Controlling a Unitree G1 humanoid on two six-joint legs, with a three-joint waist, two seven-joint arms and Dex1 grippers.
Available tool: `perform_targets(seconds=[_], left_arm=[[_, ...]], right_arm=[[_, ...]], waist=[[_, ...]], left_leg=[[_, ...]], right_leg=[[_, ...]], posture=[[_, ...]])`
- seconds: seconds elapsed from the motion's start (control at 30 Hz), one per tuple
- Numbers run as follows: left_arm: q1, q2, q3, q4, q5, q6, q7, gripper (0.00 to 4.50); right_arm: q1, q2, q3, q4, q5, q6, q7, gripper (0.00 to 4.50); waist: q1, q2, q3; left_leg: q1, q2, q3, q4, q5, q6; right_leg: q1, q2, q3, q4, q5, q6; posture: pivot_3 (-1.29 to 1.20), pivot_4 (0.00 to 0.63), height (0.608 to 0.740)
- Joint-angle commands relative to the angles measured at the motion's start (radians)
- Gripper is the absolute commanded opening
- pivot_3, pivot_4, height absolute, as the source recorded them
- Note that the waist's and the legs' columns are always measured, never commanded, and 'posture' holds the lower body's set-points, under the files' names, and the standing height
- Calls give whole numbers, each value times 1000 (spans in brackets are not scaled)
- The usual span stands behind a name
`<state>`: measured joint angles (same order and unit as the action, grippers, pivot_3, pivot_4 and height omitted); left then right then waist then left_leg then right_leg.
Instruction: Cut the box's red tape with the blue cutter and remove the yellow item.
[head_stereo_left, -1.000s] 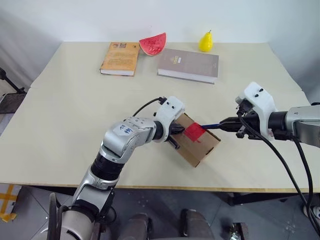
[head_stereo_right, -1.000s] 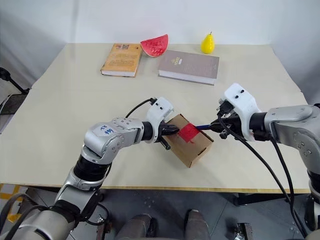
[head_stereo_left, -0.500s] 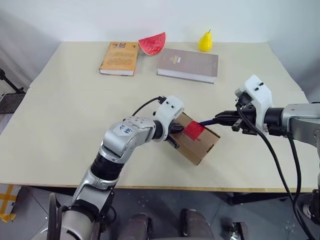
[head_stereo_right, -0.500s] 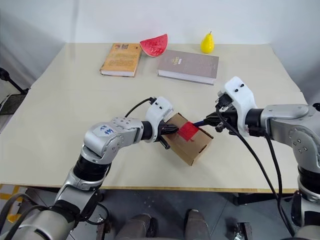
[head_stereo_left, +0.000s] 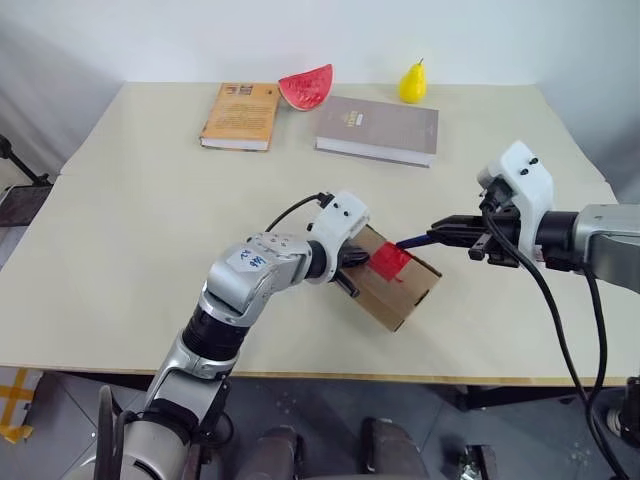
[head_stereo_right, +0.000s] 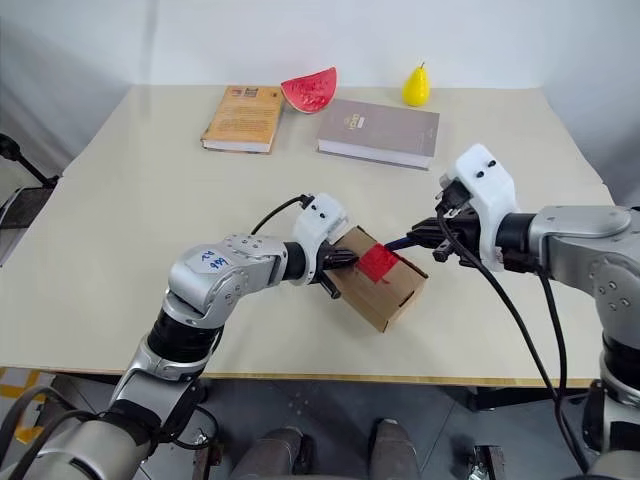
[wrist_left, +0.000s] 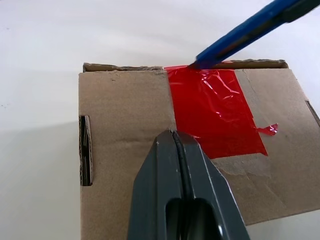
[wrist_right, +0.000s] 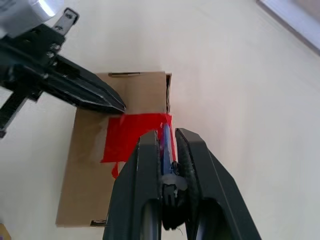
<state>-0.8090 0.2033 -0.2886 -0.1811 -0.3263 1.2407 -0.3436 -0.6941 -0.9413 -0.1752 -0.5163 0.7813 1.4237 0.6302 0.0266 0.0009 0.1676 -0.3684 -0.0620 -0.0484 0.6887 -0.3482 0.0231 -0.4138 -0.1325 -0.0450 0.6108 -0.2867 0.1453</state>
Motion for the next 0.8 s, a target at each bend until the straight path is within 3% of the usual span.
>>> perform_targets(seconds=[0.03, 0.3, 0.6, 0.8], left_arm=[[23, 8, -33, 53, 24, 25, 4, 24], [21, 9, -37, 57, 25, 21, -1, 24], [18, 10, -34, 56, 28, 20, 0, 24], [23, 14, -32, 47, 29, 23, 3, 24]], right_arm=[[0, -48, -56, -55, 54, -14, 51, 156], [-14, -46, -82, -36, 76, -30, 39, 156], [58, -24, 11, -12, 15, -132, 24, 156], [33, -34, -35, 14, 23, -157, 30, 156]], waist=[[1, 0, 0], [1, 0, 0], [1, 0, 0], [1, 0, 0]], left_leg=[[0, 0, 0, 0, 0, 0], [0, 0, 0, 0, 0, 0], [0, 0, 0, 0, 0, 0], [0, 0, 0, 0, 0, 0]], right_leg=[[0, 0, 0, 0, 0, 0], [0, 0, 0, -1, 0, 0], [1, 0, 0, -1, 0, 0], [1, 0, 0, -1, 0, 0]], posture=[[0, 150, 740], [0, 150, 740], [0, 150, 740], [0, 150, 740]])
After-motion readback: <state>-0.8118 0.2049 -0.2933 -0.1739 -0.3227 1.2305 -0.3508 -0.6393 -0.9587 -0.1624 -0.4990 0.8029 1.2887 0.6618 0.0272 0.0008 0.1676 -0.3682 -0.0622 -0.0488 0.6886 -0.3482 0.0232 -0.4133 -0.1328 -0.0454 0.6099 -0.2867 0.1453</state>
